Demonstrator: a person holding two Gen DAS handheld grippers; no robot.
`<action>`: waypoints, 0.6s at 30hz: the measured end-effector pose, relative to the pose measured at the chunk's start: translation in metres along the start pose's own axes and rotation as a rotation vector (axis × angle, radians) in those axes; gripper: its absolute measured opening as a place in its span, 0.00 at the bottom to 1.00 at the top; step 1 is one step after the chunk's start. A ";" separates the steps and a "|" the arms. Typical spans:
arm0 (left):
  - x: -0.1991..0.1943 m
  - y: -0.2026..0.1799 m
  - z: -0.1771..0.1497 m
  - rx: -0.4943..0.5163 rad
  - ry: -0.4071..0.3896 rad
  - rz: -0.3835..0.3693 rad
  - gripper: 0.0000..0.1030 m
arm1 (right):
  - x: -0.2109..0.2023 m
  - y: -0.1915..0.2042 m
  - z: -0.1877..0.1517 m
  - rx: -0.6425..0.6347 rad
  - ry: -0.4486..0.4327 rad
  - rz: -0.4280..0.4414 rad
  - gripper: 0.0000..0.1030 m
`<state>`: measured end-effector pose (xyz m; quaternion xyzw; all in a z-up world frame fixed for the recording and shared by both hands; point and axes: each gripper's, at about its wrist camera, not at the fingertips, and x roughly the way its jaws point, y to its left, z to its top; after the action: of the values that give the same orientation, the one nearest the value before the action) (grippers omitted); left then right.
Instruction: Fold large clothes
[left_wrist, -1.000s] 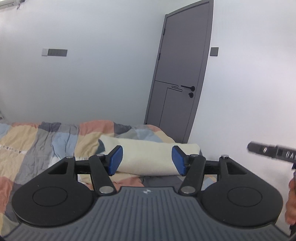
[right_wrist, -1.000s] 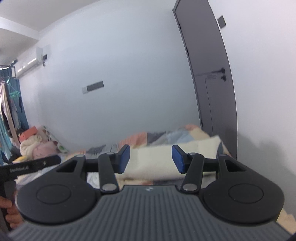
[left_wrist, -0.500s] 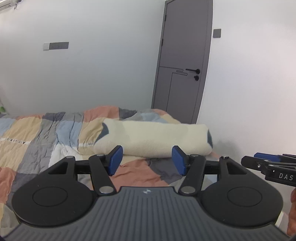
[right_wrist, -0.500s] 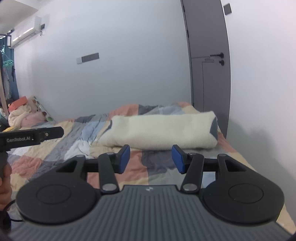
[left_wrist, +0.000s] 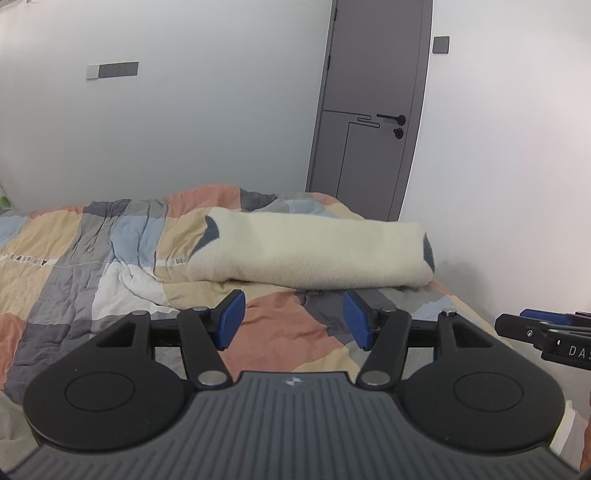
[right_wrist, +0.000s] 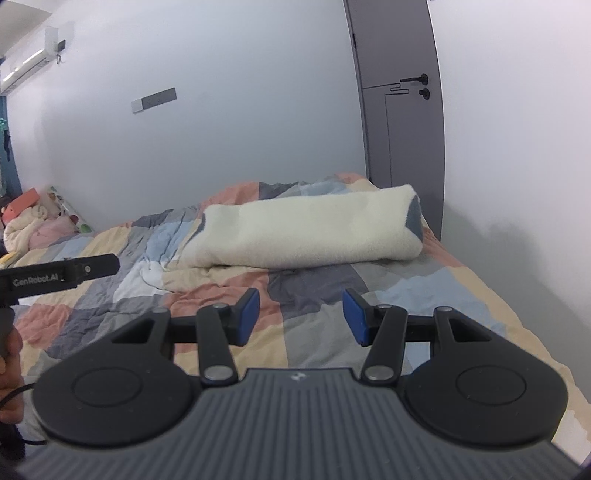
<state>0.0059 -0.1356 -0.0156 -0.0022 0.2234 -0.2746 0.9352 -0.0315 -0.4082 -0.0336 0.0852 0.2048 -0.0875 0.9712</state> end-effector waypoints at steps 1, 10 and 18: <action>0.001 0.000 0.000 0.002 0.000 0.003 0.63 | 0.001 -0.001 -0.001 0.004 0.005 0.002 0.52; -0.002 -0.001 0.002 0.019 -0.001 0.013 0.63 | 0.004 0.001 -0.005 0.002 0.014 -0.006 0.52; -0.008 0.003 0.006 0.016 -0.013 0.024 0.84 | -0.003 0.003 0.001 -0.011 -0.022 -0.025 0.52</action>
<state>0.0041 -0.1298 -0.0072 0.0063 0.2152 -0.2651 0.9399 -0.0330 -0.4055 -0.0309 0.0762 0.1958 -0.0993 0.9726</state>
